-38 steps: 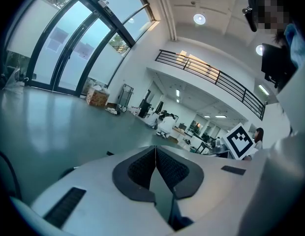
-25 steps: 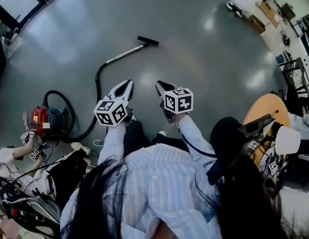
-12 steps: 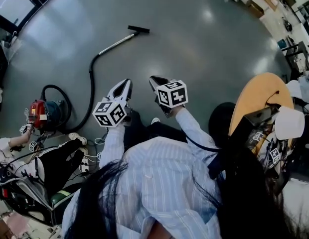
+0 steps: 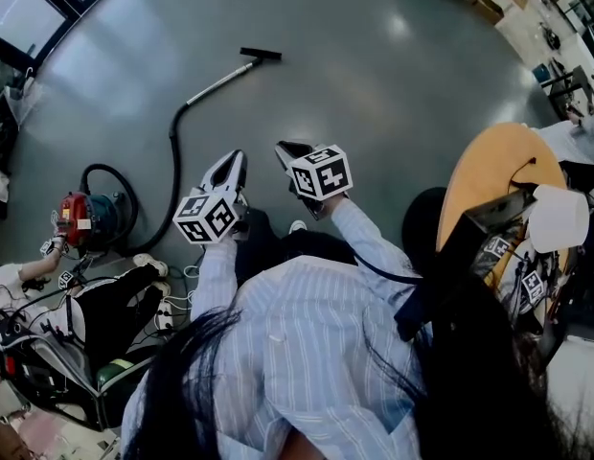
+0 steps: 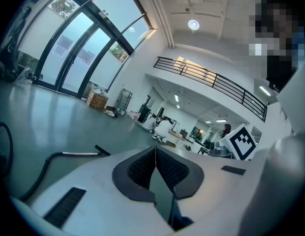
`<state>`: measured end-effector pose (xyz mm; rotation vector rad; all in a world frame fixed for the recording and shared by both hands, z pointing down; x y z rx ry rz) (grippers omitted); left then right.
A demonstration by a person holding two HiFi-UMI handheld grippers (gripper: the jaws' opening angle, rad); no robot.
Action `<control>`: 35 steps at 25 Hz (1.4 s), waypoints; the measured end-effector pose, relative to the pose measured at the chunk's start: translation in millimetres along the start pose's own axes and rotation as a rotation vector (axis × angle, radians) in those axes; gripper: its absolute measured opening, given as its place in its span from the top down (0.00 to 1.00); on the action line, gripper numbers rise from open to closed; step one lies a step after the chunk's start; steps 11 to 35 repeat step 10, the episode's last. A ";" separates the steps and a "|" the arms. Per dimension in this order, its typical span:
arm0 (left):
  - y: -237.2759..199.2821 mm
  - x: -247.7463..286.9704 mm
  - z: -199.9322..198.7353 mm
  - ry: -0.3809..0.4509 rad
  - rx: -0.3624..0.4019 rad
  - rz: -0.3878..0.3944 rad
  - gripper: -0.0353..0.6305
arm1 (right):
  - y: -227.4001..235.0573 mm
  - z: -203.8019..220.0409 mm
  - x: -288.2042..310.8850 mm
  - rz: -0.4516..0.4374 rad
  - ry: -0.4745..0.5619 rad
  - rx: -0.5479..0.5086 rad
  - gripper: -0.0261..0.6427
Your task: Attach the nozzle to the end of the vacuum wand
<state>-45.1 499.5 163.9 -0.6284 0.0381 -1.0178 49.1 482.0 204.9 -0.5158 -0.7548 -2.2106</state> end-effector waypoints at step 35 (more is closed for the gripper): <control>7.3 -0.1 5.5 -0.016 0.006 -0.004 0.94 | 6.4 -2.5 -10.7 0.011 0.006 0.005 0.92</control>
Point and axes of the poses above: the fingertips, and each gripper's own axes: x forward along the fingers, y to its right, z out of its underside, the point moved 1 cm from there along -x, backward along the fingers, and after that the axes turned 3 degrees about -z, right-handed, at the moved point
